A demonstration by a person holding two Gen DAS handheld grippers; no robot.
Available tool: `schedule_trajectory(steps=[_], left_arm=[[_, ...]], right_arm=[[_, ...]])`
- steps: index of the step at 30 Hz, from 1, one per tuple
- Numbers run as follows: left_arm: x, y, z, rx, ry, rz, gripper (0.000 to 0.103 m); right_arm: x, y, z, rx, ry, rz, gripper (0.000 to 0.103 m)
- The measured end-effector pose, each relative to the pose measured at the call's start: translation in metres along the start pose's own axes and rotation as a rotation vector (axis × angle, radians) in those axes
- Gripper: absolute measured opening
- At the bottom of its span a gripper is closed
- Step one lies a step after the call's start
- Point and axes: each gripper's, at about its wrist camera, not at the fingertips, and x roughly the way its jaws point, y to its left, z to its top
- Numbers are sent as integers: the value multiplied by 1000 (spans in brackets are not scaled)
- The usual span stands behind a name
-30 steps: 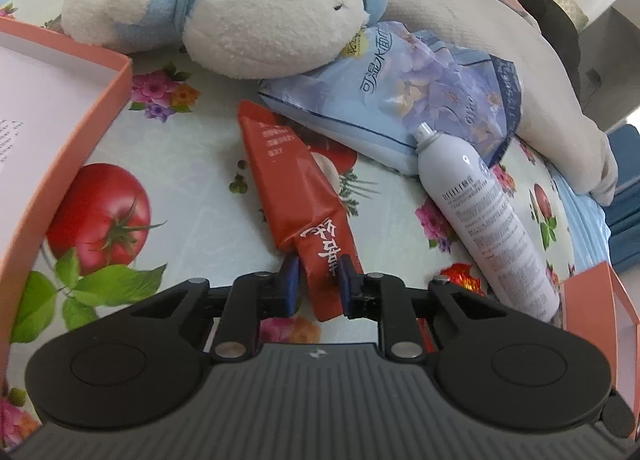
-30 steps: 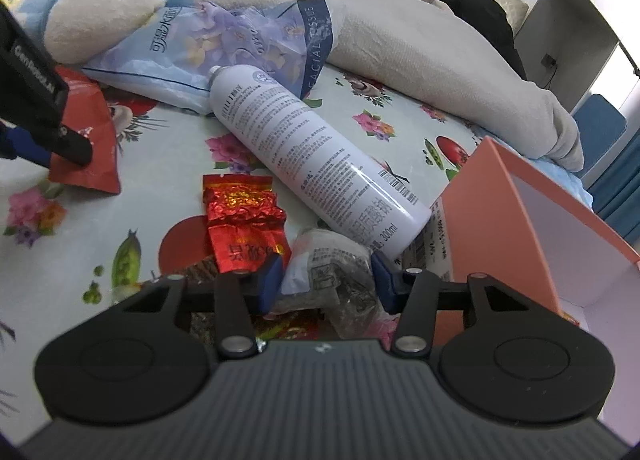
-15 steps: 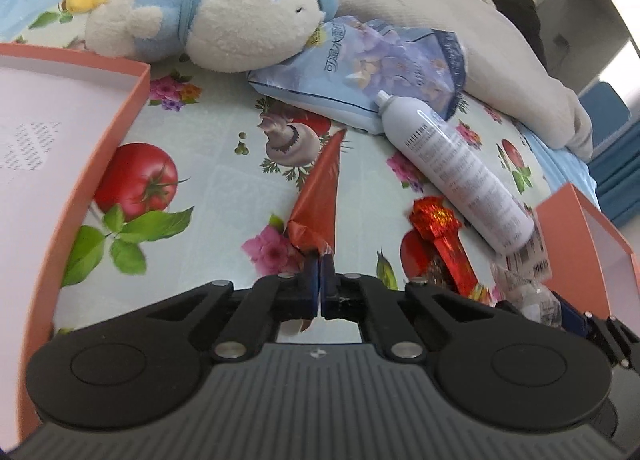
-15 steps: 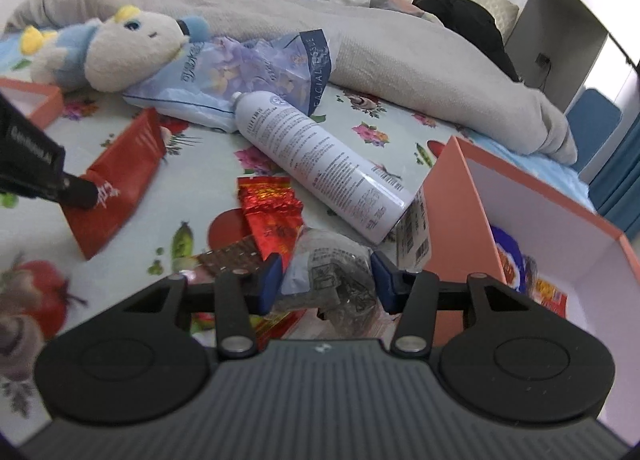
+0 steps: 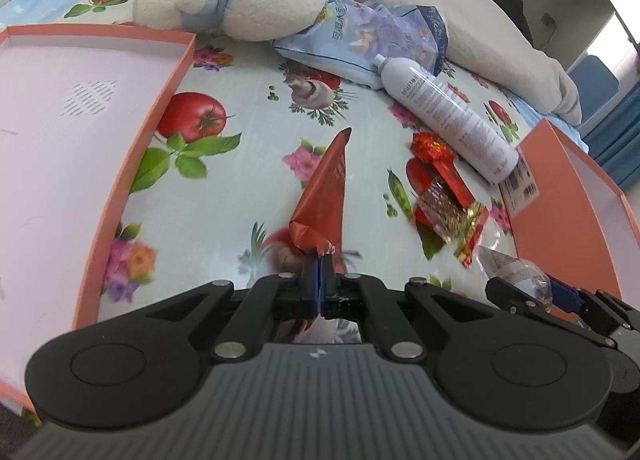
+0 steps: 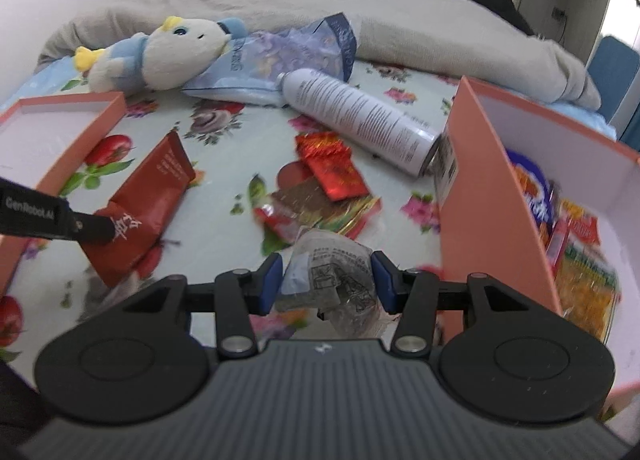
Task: Organize snacks
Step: 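Lift the red pack and clear bag and carry both toward the orange box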
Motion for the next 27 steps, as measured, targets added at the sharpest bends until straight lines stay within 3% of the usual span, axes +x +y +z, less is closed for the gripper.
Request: schedule_trajectory(steps=[5,27], left_arm=[[-14,-3,-7,8,-30,11,1],[-62,-55,9,13,-127,-46,1]], right_arm=[[-13,-1,-1,51,17,61,51],[-63,-42,26,130,-31,82,51]])
